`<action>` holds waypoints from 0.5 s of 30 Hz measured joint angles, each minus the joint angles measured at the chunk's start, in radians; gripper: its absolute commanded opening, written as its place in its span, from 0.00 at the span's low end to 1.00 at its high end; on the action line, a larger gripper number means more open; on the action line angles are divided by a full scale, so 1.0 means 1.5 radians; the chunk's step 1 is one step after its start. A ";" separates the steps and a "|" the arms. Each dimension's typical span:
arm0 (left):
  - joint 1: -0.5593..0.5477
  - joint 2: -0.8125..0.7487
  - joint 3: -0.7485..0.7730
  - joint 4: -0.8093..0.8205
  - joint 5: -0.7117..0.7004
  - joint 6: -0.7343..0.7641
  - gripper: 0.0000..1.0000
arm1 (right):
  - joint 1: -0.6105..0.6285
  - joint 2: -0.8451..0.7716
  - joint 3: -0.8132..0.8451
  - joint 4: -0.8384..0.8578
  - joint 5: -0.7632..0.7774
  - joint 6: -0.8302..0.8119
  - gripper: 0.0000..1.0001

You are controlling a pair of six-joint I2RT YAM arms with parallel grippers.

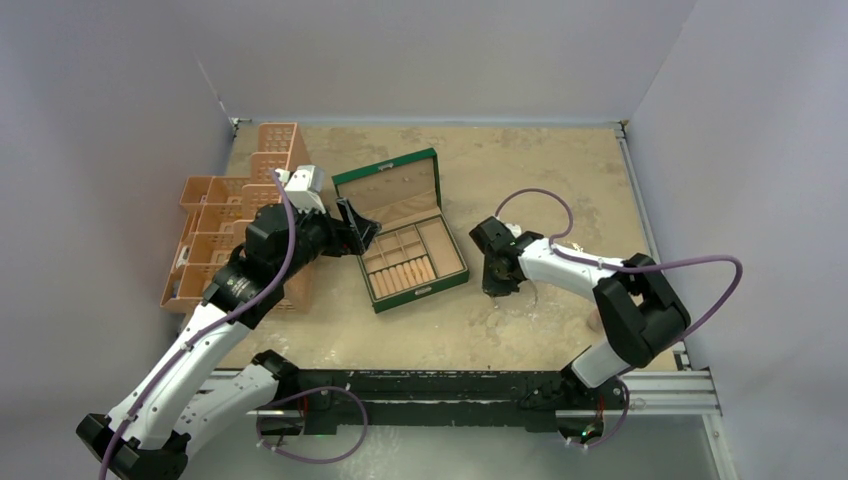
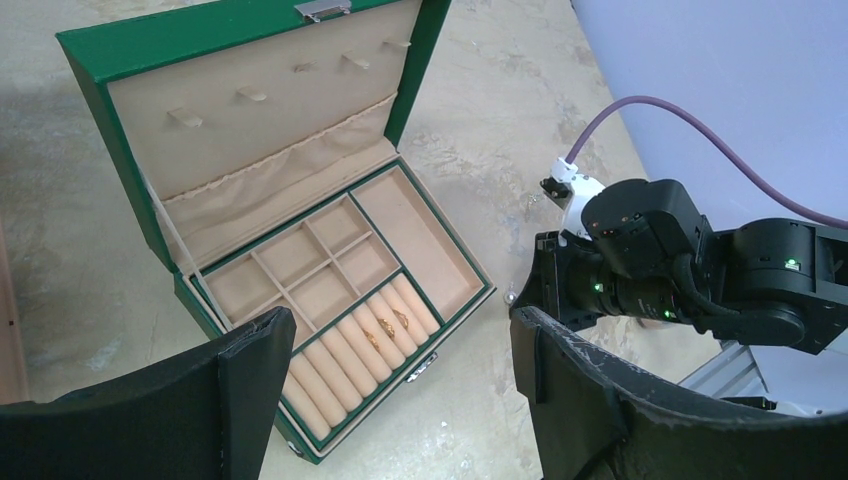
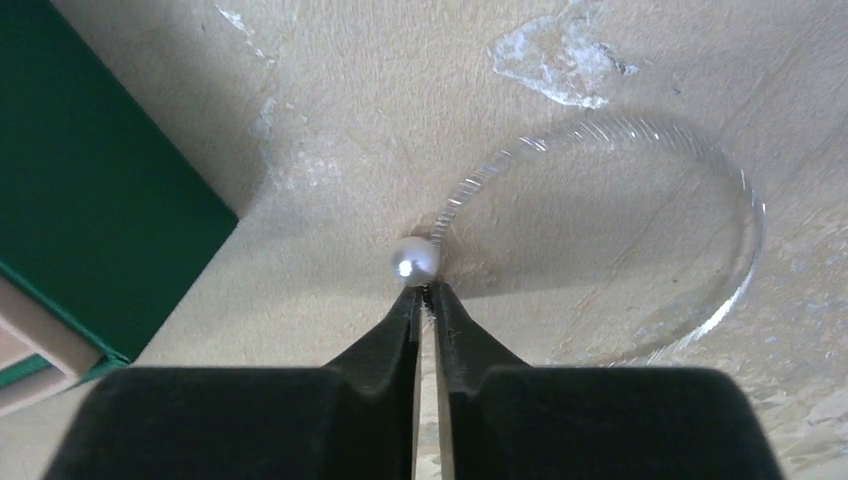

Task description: Organize the mixed jewelry

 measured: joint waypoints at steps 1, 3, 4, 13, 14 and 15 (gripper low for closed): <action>0.000 0.000 0.000 0.000 0.000 0.000 0.79 | 0.000 0.002 0.001 0.003 0.000 -0.001 0.00; 0.000 0.000 0.000 0.000 0.002 0.000 0.79 | 0.000 0.009 0.008 0.006 0.000 -0.004 0.00; 0.000 0.001 0.000 0.000 0.003 0.000 0.79 | 0.000 0.012 0.011 0.009 0.000 -0.005 0.00; 0.000 0.038 0.002 0.006 0.076 -0.027 0.79 | 0.000 -0.011 0.013 0.036 0.041 -0.007 0.00; 0.000 0.047 0.005 0.006 0.088 -0.039 0.79 | 0.000 -0.028 0.013 0.043 0.047 -0.010 0.00; 0.000 0.055 0.008 0.006 0.098 -0.050 0.79 | 0.000 -0.048 0.014 0.051 0.053 -0.014 0.00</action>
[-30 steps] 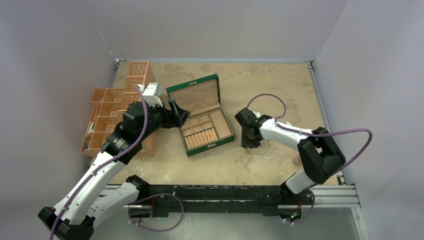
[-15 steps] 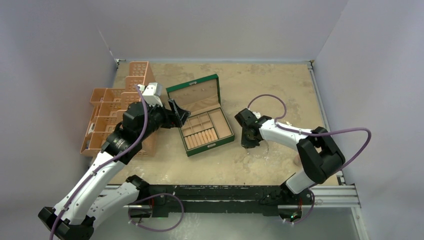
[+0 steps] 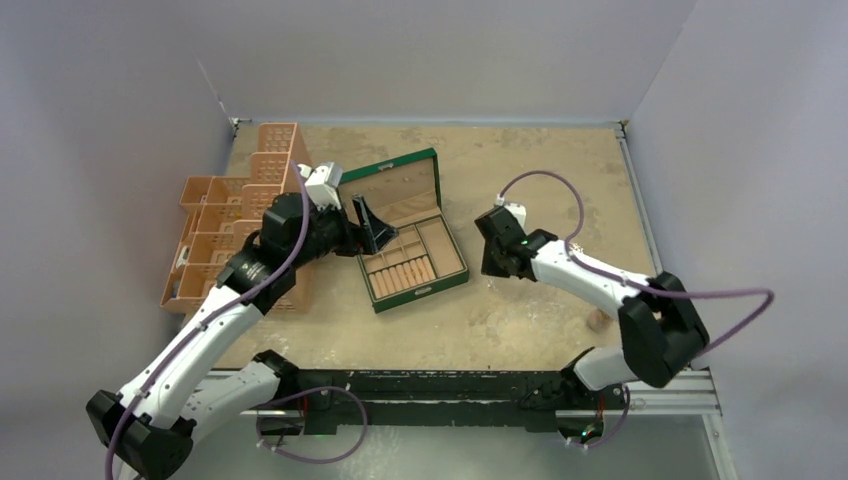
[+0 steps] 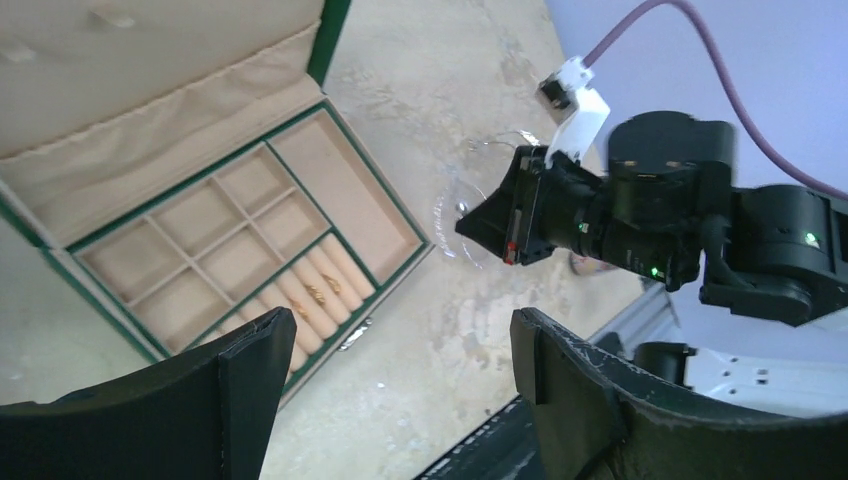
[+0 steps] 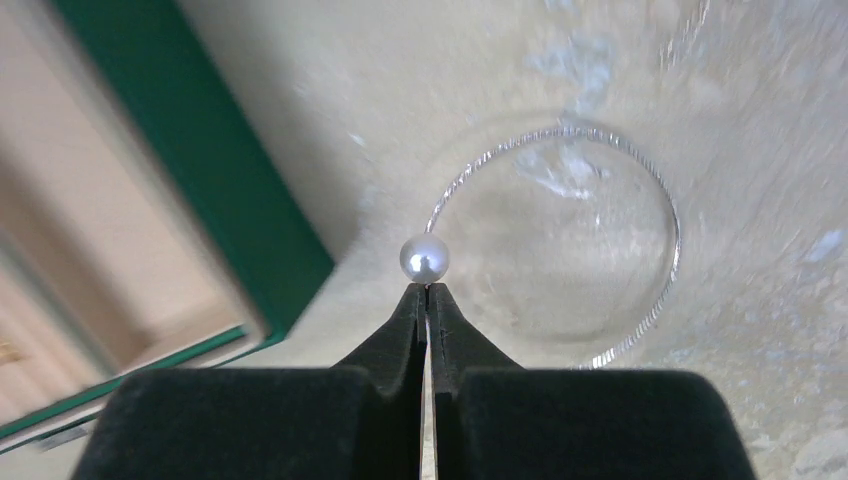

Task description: Organize the mixed jewelry

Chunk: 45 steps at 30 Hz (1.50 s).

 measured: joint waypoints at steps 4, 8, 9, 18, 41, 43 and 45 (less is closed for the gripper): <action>0.000 0.040 0.028 0.000 0.031 -0.051 0.79 | 0.000 -0.078 0.009 0.053 0.002 -0.027 0.00; 0.001 0.077 0.064 0.000 0.046 -0.089 0.79 | 0.000 -0.140 0.010 0.131 -0.012 -0.059 0.00; 0.002 0.088 0.075 0.000 0.050 -0.096 0.79 | 0.000 -0.152 0.010 0.151 -0.020 -0.066 0.00; 0.028 0.169 0.163 -0.001 0.099 -0.128 0.80 | 0.000 -0.231 0.004 0.283 -0.111 -0.153 0.00; 0.118 0.331 0.311 -0.021 0.425 -0.059 0.82 | 0.085 -0.244 0.022 0.403 -0.467 -0.326 0.00; 0.118 0.331 0.306 -0.032 0.424 -0.043 0.82 | 0.094 -0.231 0.035 0.402 -0.473 -0.336 0.00; 0.118 0.331 0.302 -0.041 0.424 -0.032 0.82 | 0.097 -0.222 0.042 0.401 -0.474 -0.344 0.00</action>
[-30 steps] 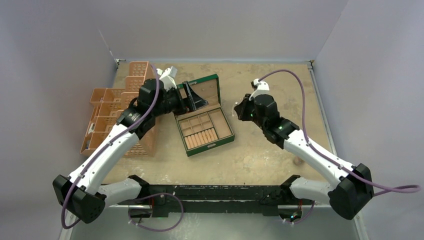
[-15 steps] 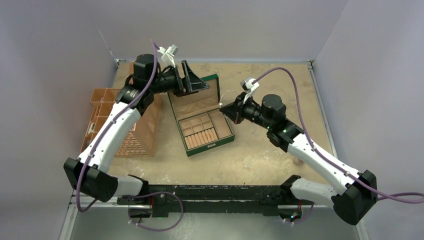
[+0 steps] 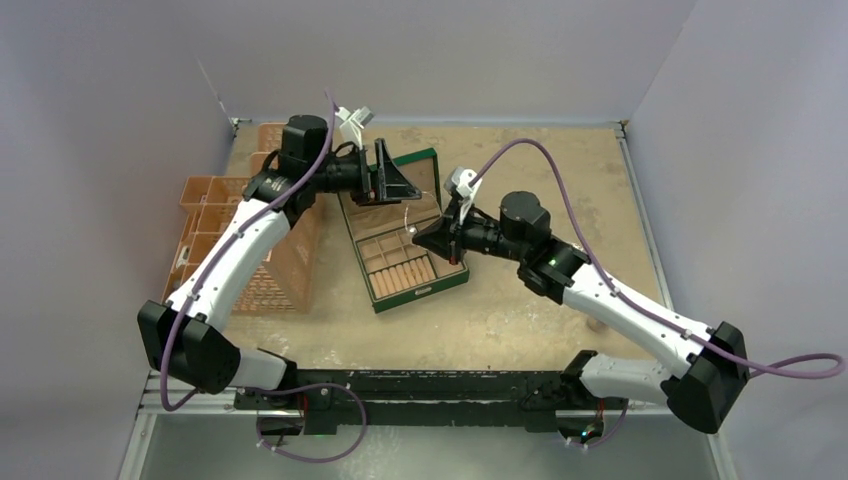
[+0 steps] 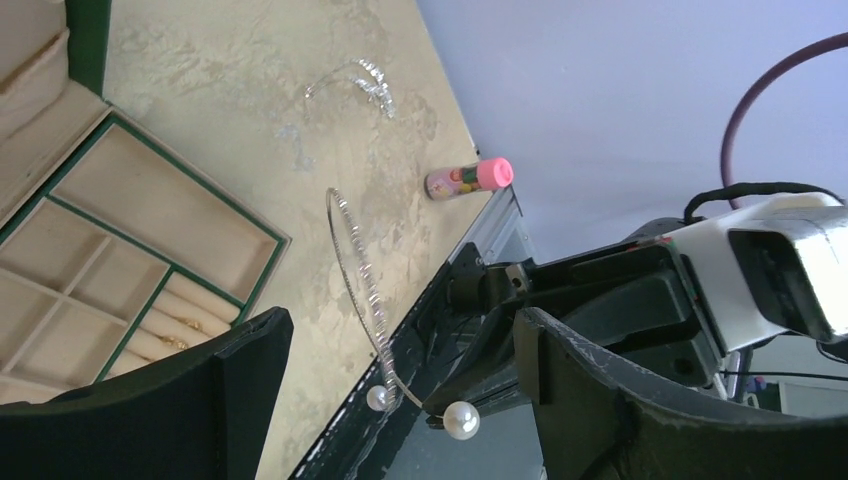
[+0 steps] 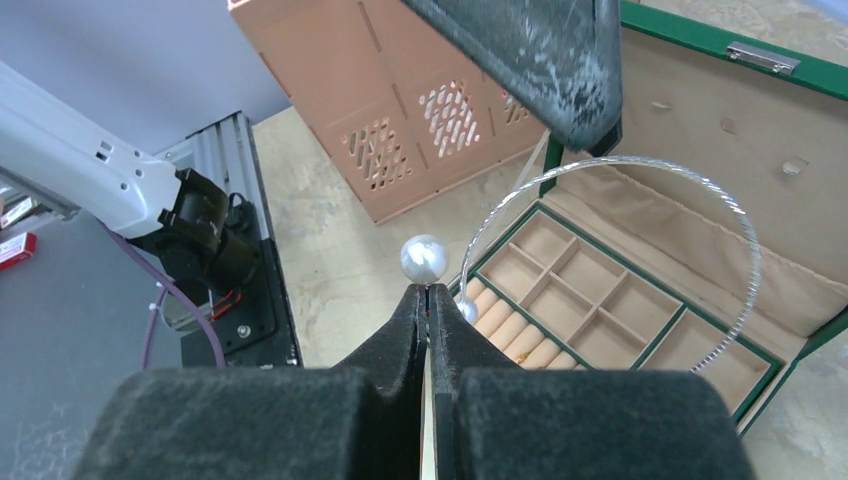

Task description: Organize the mixed jewelry

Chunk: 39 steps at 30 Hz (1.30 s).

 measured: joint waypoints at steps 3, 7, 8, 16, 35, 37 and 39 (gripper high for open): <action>0.000 0.000 -0.015 -0.013 -0.012 0.018 0.81 | 0.003 0.010 0.002 -0.001 0.000 -0.008 0.00; 0.000 0.002 -0.039 -0.028 -0.016 0.028 0.67 | 0.004 0.025 0.002 -0.002 -0.003 -0.018 0.00; 0.000 0.003 -0.041 -0.030 -0.014 0.029 0.63 | 0.004 0.029 0.002 -0.002 -0.004 -0.020 0.00; 0.000 0.019 -0.048 -0.033 -0.010 0.032 0.40 | 0.008 0.073 0.019 -0.003 -0.006 -0.037 0.00; 0.000 0.012 -0.070 -0.001 -0.013 0.031 0.00 | 0.011 0.097 0.036 -0.002 0.000 -0.026 0.49; 0.000 0.001 -0.078 0.010 -0.013 0.031 0.00 | 0.011 0.099 0.037 0.001 0.006 -0.012 0.57; 0.000 -0.012 -0.085 0.021 -0.014 0.031 0.00 | 0.011 0.100 0.037 0.008 0.011 0.003 0.60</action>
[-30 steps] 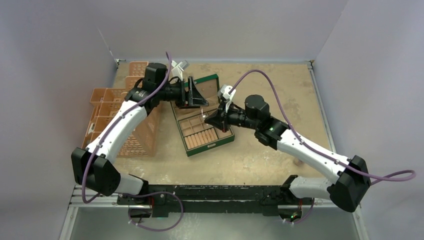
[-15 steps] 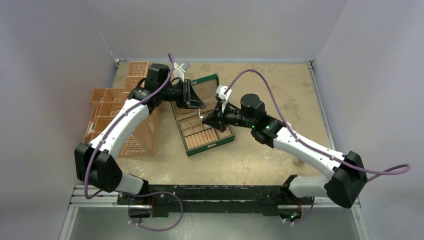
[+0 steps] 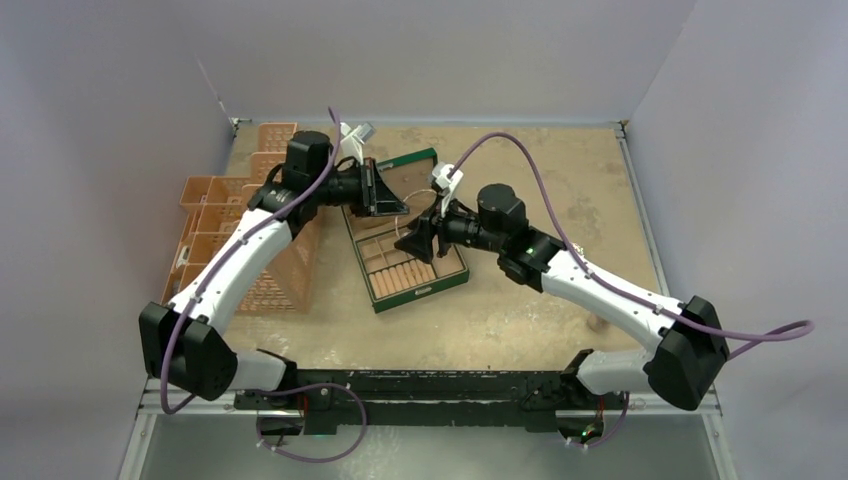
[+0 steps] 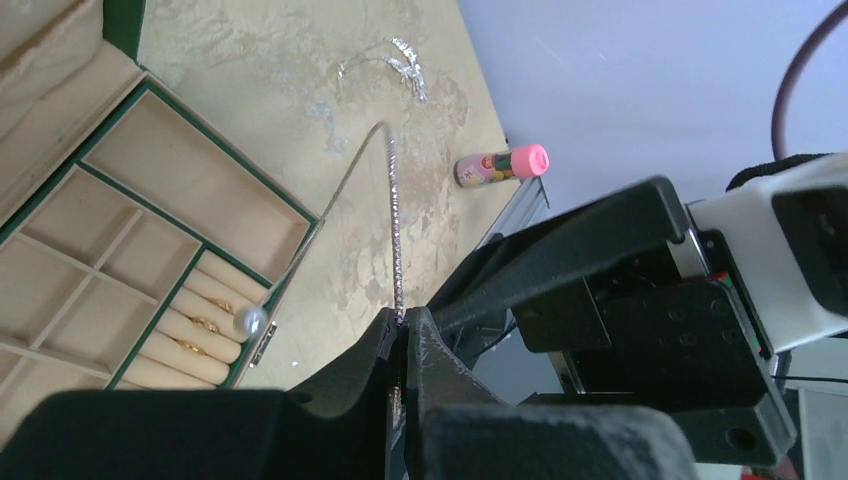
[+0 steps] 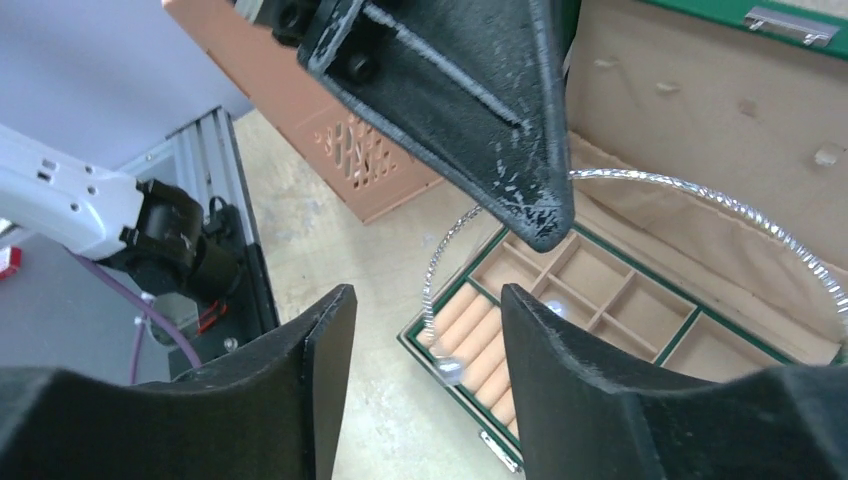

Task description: Organize the mixed jewelry

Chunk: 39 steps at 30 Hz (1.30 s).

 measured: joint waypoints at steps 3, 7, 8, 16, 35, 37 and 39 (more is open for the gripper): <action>0.000 -0.020 -0.012 0.024 -0.008 0.000 0.00 | 0.000 -0.003 -0.002 0.029 0.015 0.032 0.62; 0.000 -0.055 -0.041 0.059 -0.028 0.001 0.00 | 0.000 -0.043 -0.047 0.100 0.051 0.099 0.62; 0.000 -0.065 -0.050 0.068 -0.034 0.001 0.00 | 0.000 -0.061 -0.061 0.110 0.065 0.118 0.63; 0.000 -0.159 -0.117 0.145 -0.093 -0.002 0.00 | 0.000 -0.169 -0.139 0.206 0.230 0.266 0.69; 0.000 -0.298 -0.214 0.275 -0.157 -0.049 0.00 | 0.000 -0.008 -0.117 0.232 0.286 0.358 0.39; 0.000 -0.298 -0.219 0.277 -0.159 -0.054 0.00 | 0.000 -0.006 -0.117 0.241 0.286 0.364 0.38; 0.000 -0.298 -0.223 0.279 -0.161 -0.057 0.00 | 0.000 -0.005 -0.117 0.253 0.287 0.370 0.38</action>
